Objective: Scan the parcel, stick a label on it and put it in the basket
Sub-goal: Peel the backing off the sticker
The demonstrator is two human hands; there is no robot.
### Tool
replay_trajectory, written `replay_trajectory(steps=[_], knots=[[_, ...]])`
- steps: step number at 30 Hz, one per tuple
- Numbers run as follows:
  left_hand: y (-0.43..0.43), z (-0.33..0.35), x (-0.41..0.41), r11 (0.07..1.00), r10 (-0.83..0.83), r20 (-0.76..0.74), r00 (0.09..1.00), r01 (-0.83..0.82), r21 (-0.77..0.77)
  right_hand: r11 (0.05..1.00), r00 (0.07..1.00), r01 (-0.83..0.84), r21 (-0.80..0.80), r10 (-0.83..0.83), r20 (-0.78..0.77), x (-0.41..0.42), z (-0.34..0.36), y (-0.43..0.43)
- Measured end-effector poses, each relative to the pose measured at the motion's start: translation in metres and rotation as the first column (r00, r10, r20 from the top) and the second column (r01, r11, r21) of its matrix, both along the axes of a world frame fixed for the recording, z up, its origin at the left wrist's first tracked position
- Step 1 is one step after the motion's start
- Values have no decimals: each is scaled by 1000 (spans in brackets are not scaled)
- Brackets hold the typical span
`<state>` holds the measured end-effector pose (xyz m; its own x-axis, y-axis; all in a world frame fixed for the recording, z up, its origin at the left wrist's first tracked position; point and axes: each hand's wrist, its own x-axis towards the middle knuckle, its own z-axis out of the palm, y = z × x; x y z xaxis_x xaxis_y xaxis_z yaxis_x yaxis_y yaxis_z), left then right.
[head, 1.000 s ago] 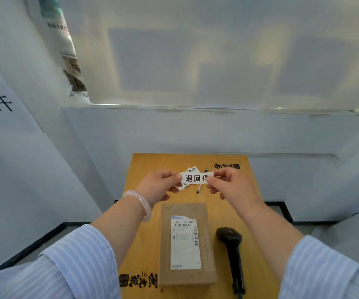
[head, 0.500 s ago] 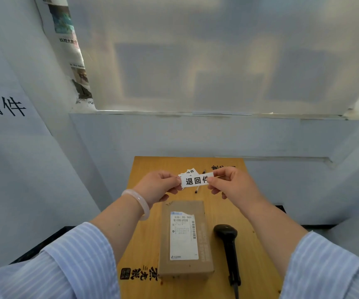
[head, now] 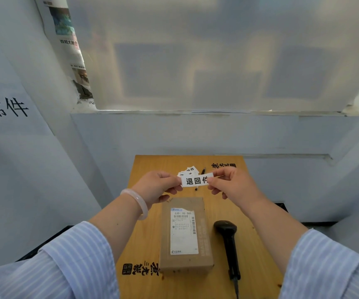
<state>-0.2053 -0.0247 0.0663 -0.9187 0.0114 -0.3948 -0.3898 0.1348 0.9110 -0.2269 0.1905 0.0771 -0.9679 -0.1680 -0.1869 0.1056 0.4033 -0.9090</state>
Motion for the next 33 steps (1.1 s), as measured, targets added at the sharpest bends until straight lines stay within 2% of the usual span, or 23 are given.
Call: replay_trajectory(steps=[33], knots=[[3,-5,7,1000,16,-9,1000,-16,23,1000,1000,28,-4,-28,-4,10,-2,2]])
